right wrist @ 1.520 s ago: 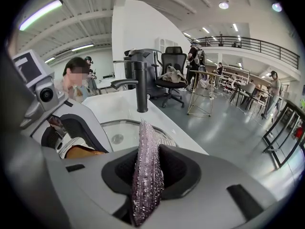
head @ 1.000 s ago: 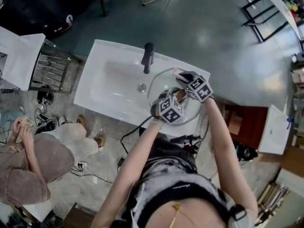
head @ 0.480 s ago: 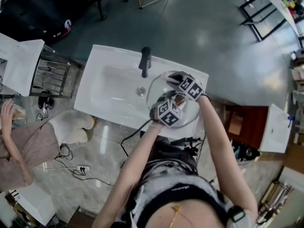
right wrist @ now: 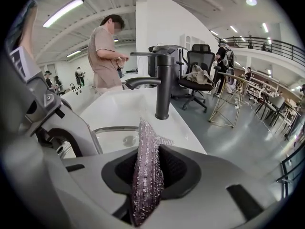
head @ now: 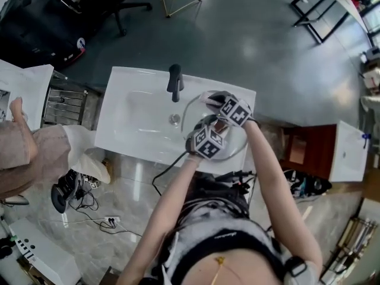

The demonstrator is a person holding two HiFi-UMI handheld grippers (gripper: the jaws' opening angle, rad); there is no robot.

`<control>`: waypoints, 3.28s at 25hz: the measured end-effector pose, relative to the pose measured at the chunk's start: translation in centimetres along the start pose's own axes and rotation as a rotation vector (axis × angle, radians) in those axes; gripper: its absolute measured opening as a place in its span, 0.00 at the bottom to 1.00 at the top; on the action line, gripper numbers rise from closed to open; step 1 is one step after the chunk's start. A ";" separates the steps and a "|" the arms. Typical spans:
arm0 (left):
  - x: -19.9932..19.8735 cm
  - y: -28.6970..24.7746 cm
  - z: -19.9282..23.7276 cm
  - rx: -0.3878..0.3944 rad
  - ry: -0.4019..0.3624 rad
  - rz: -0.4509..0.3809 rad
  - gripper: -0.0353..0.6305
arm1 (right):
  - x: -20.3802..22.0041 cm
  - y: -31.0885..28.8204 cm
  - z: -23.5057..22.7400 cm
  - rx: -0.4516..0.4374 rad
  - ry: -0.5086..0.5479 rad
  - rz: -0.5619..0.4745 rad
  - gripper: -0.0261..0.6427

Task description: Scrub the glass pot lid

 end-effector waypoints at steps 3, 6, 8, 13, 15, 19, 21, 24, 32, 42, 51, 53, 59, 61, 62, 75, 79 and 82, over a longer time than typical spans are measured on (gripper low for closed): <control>-0.1 0.1 0.1 -0.002 -0.001 -0.003 0.39 | 0.3 0.6 -0.2 0.028 -0.022 -0.009 0.18; -0.1 0.1 -0.1 0.006 -0.001 0.001 0.39 | 1.1 1.6 -0.7 0.075 -0.066 -0.024 0.18; 0.0 0.1 -0.1 0.008 0.000 0.001 0.39 | 1.7 2.4 -0.9 0.103 -0.093 -0.028 0.18; 0.1 0.1 -0.1 0.007 0.006 0.007 0.39 | 3.1 4.1 -1.2 0.163 -0.129 -0.044 0.18; 0.1 0.2 0.0 0.009 0.003 0.003 0.39 | 3.7 4.7 -1.2 0.191 -0.151 -0.056 0.18; 0.1 0.4 0.2 0.007 0.002 0.001 0.39 | 4.8 6.1 -0.9 0.245 -0.195 -0.075 0.18; 0.1 0.4 0.1 0.007 0.002 0.002 0.39 | 5.4 6.9 -0.6 0.276 -0.215 -0.088 0.18; 0.0 0.4 0.1 0.009 -0.001 0.005 0.39 | 6.6 8.4 0.0 0.325 -0.238 -0.101 0.18; 0.1 0.3 0.2 0.003 -0.003 0.003 0.39 | 8.9 11.1 2.6 0.407 -0.286 -0.126 0.18; 0.0 0.4 0.2 0.003 -0.001 0.001 0.39 | 10.7 13.2 6.6 0.451 -0.316 -0.150 0.18; 0.0 0.4 0.2 0.000 -0.001 0.001 0.39 | 10.2 13.0 6.4 0.421 -0.290 -0.101 0.18; -0.1 0.4 0.1 0.001 -0.002 0.002 0.39 | 9.9 12.8 6.2 0.418 -0.278 -0.094 0.18; -0.1 0.4 0.1 -0.002 -0.003 0.003 0.39 | 8.9 11.8 5.0 0.381 -0.240 -0.075 0.18; 0.0 0.3 0.1 -0.002 -0.001 0.004 0.39 | 8.7 11.5 4.6 0.363 -0.228 -0.071 0.18; 0.0 0.3 0.1 -0.001 0.000 0.005 0.39 | 8.5 11.3 4.4 0.353 -0.220 -0.068 0.18; -0.3 0.2 -0.1 -0.002 -0.001 0.005 0.39 | 5.3 7.4 0.9 0.185 -0.123 -0.037 0.18; -0.3 0.0 -0.1 -0.003 0.001 0.005 0.39 | 4.4 6.2 -0.2 0.112 -0.102 -0.021 0.18; -0.4 0.0 -0.1 -0.004 0.001 0.005 0.39 | 3.6 5.2 -0.9 0.050 -0.083 -0.004 0.18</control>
Point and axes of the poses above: the fingertips, and each gripper's own axes: y backward along the fingers, z to its left, x out of its underside, the point moved 8 cm from there along y, backward along the fingers, and after that the axes turned 13 degrees about -z, right-handed, at the moved point
